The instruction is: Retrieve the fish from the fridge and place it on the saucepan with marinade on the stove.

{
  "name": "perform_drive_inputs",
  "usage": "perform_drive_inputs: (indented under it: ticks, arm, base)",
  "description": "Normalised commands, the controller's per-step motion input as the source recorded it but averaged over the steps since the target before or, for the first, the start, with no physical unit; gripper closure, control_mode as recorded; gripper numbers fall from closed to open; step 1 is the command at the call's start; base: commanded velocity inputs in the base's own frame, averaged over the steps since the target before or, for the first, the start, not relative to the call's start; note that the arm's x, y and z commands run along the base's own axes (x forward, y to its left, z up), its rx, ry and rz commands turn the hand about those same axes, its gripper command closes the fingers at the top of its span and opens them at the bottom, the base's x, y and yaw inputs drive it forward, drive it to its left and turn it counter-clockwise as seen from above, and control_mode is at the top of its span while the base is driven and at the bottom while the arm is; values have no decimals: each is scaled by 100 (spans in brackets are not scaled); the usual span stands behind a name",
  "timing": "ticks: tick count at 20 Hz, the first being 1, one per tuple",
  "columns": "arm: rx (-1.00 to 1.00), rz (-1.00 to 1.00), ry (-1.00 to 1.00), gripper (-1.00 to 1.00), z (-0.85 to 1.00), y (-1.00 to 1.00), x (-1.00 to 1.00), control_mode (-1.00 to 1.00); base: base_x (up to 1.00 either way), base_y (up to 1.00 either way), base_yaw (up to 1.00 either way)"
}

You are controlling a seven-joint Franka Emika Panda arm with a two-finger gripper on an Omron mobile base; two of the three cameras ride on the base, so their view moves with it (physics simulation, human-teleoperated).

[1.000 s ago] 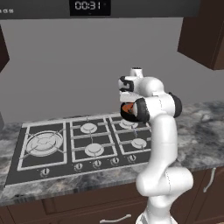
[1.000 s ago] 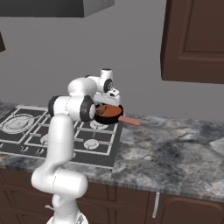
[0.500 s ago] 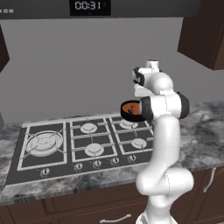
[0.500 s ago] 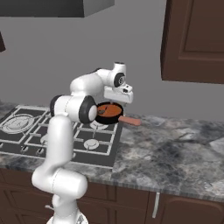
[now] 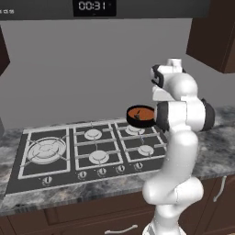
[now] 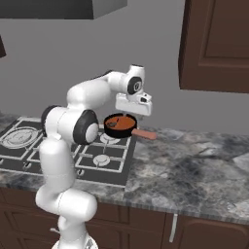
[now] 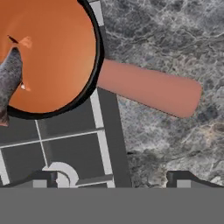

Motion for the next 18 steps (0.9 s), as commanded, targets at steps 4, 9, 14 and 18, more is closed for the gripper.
perform_drive_inputs:
  ticks: [4, 9, 14, 18]
  arm:
    - [0, 0, 0, -100, 68, 30, -100, -100]
    - [0, 0, 0, -100, 25, 46, -99, -100]
    - [-4, 0, -6, -100, 0, 65, -100, -100]
    - [-5, -1, -1, -100, 6, 72, -95, -100]
  base:
    - [0, 0, 0]
    - [0, 0, 0]
    - [0, 0, 0]
    - [0, 0, 0]
